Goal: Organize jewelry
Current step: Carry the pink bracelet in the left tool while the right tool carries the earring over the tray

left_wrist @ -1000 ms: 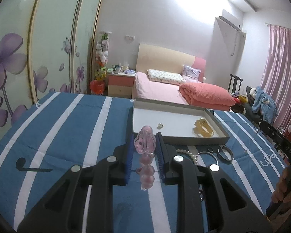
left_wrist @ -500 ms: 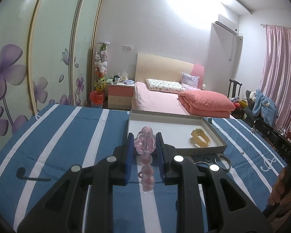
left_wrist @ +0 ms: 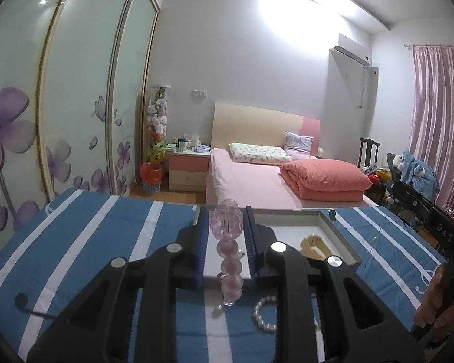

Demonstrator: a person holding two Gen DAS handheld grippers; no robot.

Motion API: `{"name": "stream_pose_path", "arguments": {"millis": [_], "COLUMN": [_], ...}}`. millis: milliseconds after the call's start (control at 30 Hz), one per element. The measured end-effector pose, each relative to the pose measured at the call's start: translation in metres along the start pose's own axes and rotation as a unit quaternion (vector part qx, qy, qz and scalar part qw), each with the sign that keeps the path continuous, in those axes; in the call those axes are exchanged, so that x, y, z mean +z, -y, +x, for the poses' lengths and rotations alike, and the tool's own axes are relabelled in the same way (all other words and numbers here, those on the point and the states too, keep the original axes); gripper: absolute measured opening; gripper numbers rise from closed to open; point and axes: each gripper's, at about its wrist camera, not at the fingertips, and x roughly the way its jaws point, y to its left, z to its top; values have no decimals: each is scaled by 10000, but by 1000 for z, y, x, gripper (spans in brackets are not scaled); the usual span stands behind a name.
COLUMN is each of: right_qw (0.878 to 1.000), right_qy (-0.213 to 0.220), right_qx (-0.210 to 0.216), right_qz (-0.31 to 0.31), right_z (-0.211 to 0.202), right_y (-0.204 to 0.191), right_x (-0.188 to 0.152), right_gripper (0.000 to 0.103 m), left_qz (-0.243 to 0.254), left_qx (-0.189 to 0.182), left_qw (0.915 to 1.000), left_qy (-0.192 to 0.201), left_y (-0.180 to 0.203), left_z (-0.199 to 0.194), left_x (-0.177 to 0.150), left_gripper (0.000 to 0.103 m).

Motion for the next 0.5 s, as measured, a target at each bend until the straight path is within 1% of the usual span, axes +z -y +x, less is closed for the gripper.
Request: {"name": "stream_pose_path", "arguments": {"millis": [67,233,367,500], "right_qw": [10000,9994,9984,9972], "right_qy": [2,-160,-336,-575], "right_qx": [12,111,197,250], "right_qz": [18,280,415,404], "right_z": [7,33,55,76], "right_y": [3,15,19,20], "right_x": [1,1,-3,-14], "right_gripper": [10,10,10,10], "left_qz": [39,16,-97,-102], "left_qx": [-17,-109,-137,-114], "left_qw": [10000,9998,9992,9986], "left_qy": [-8,-157,-360,-500], "left_y": [3,6,4,5], "left_z": [10,45,73,98], "left_x": [3,8,5,0], "left_gripper": [23,23,23,23]}}
